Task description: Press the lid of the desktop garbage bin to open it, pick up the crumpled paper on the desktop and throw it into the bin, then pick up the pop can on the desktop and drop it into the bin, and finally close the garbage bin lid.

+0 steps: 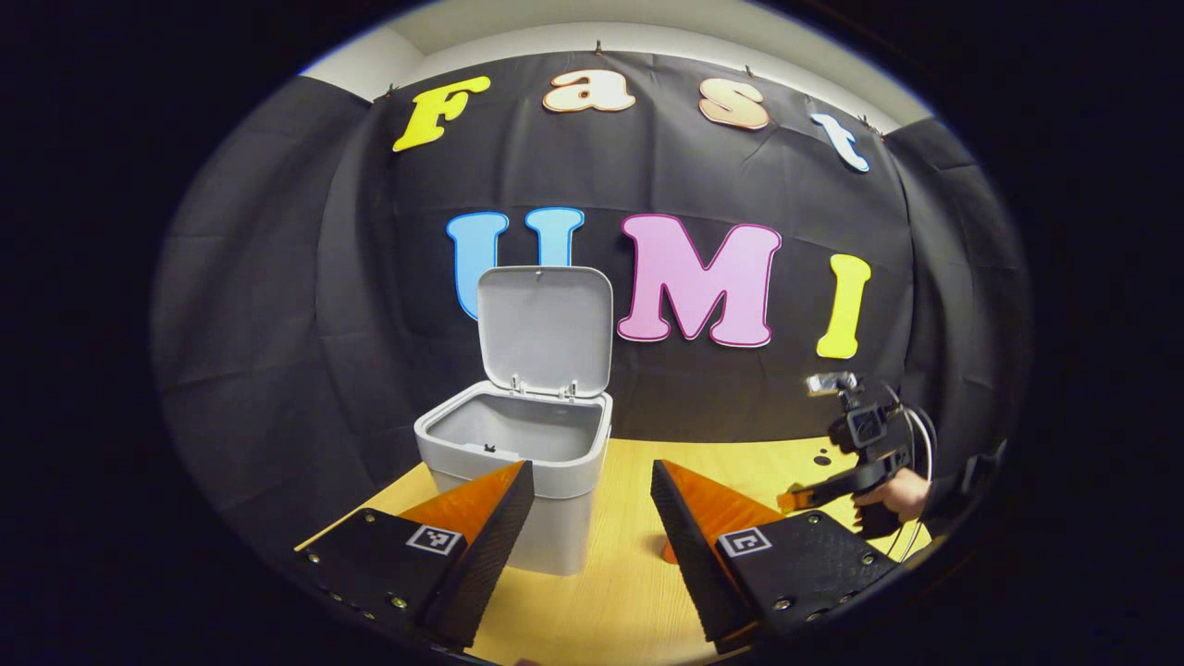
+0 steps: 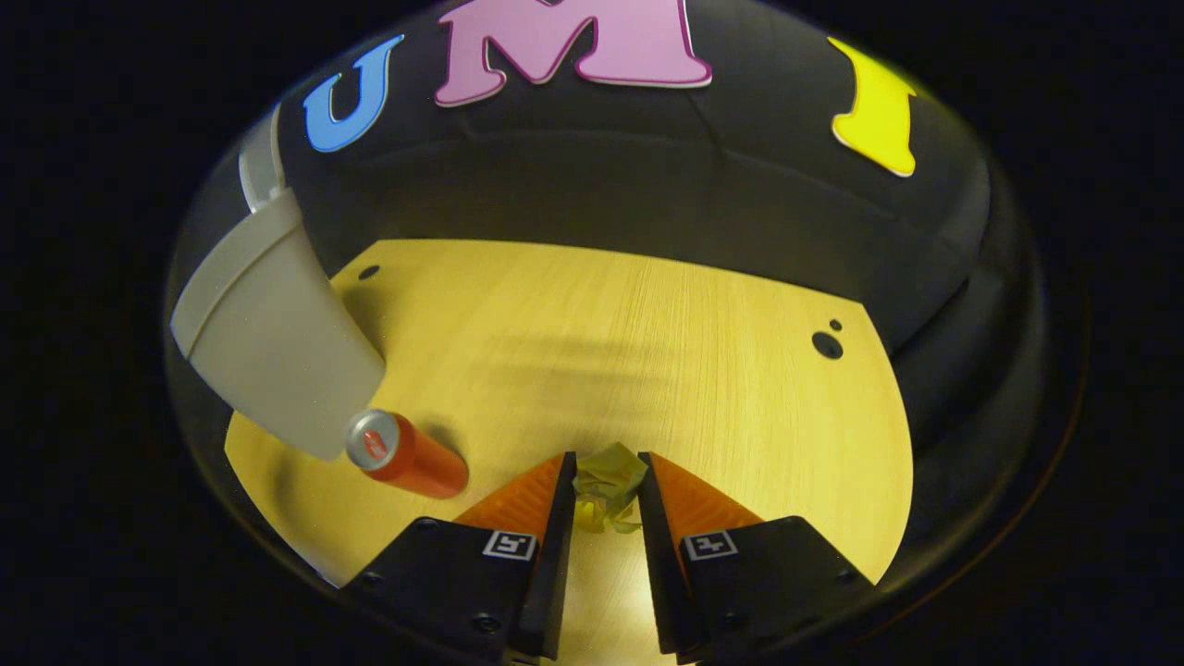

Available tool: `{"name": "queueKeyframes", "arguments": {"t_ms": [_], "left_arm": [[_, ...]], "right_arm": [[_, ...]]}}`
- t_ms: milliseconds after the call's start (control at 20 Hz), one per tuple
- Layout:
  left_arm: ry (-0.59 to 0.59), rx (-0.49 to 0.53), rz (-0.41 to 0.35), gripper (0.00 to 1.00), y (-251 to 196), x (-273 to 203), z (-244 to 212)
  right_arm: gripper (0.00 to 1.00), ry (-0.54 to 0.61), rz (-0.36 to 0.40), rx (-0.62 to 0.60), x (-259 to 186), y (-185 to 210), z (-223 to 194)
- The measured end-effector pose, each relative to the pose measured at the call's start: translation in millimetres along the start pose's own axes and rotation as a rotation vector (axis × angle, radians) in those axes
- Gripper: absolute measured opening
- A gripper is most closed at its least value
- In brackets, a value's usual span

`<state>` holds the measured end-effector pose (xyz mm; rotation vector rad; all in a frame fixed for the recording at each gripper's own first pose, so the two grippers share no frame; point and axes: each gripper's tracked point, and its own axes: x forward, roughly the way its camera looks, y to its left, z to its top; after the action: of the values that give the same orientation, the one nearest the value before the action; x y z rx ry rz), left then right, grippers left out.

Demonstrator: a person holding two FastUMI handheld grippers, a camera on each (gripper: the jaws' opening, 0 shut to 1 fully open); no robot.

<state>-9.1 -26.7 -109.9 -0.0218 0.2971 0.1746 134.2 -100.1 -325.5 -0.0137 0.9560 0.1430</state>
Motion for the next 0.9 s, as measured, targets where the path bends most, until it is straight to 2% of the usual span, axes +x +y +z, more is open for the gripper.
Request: {"name": "queueKeyframes", "arguments": {"t_ms": [50,100,250,500,650,900], "left_arm": [[0.001,-0.003,-0.010,0.86,2.1,0.8,-0.9],[-0.001,-0.004,-0.021,0.86,4.0,2.3,-1.6],[0.000,-0.010,-0.043,0.86,9.4,3.7,-3.3],[-0.016,0.020,-0.049,0.86,23.7,6.9,-2.4],[-0.030,0.019,-0.051,0.86,35.1,4.8,0.3],[-0.026,-0.008,-0.005,0.86,62.0,-6.3,-4.4]], "right_arm": [[0.57,-0.038,0.004,-0.006,-10.7,5.0,16.1],[0.43,-0.081,0.013,-0.010,-22.2,11.5,33.8],[0.43,-0.188,0.076,-0.018,-59.5,44.4,88.0],[0.43,-0.308,0.243,-0.099,-101.6,134.4,155.7],[0.42,-0.332,0.348,-0.176,-115.3,194.2,175.1],[0.42,-0.323,0.499,-0.268,-122.6,298.5,176.3]]}}
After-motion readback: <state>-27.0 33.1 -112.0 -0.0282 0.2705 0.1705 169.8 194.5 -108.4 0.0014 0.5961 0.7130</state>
